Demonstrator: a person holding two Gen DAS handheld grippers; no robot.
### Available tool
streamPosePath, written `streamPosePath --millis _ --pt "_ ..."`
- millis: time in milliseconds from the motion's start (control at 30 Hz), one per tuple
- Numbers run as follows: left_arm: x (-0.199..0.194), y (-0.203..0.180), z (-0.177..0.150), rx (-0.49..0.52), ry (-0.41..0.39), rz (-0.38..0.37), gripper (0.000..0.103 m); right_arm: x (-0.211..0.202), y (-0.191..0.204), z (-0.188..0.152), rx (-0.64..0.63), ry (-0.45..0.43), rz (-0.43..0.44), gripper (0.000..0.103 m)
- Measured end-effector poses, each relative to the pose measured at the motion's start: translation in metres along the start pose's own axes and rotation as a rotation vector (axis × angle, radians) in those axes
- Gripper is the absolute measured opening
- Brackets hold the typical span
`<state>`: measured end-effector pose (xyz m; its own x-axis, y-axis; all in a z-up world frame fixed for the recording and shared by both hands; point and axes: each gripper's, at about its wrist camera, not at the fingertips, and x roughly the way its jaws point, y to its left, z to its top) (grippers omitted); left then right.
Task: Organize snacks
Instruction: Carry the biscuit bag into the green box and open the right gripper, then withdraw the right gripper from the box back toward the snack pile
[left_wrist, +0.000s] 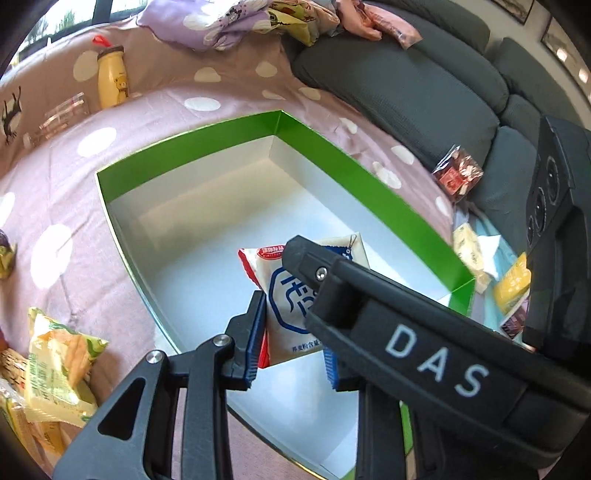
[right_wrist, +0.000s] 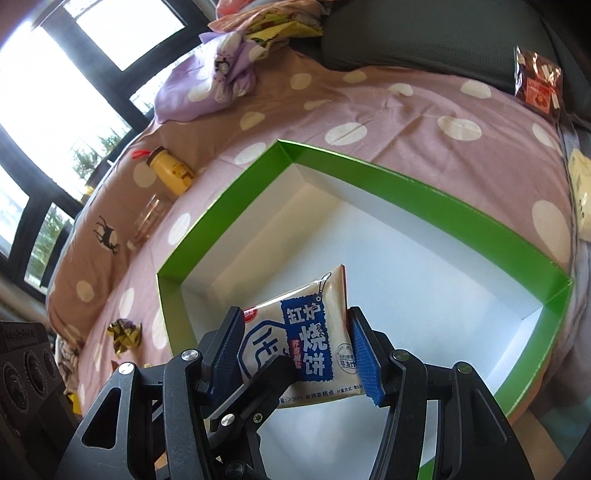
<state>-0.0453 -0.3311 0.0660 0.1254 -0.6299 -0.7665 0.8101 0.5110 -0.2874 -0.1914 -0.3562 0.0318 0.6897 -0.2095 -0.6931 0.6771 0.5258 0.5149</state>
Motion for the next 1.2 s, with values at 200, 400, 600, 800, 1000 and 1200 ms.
streamPosePath --millis 200,400,600,800,1000,1200 --pt "0.002 0.004 -0.002 -0.019 0.027 0.058 0.021 0.004 -0.004 0.0 0.012 0.006 -0.018 0.06" --pt "0.0 0.01 -0.007 -0.014 0.044 0.132 0.016 0.009 -0.001 -0.001 -0.003 0.021 -0.03 0.07" --pt "-0.006 0.017 -0.012 -0.019 0.05 0.161 0.015 0.012 0.006 -0.005 -0.025 0.043 -0.025 0.07" --pt "-0.011 0.023 -0.019 0.005 0.045 0.223 0.015 0.013 0.01 -0.009 -0.042 0.063 -0.06 0.07" --pt "-0.031 0.026 -0.022 -0.032 -0.004 0.206 0.024 0.012 0.017 -0.01 -0.062 0.069 -0.019 0.071" --pt "-0.095 0.04 -0.034 -0.118 -0.15 0.226 0.066 0.0 0.033 -0.012 -0.107 0.007 -0.003 0.084"
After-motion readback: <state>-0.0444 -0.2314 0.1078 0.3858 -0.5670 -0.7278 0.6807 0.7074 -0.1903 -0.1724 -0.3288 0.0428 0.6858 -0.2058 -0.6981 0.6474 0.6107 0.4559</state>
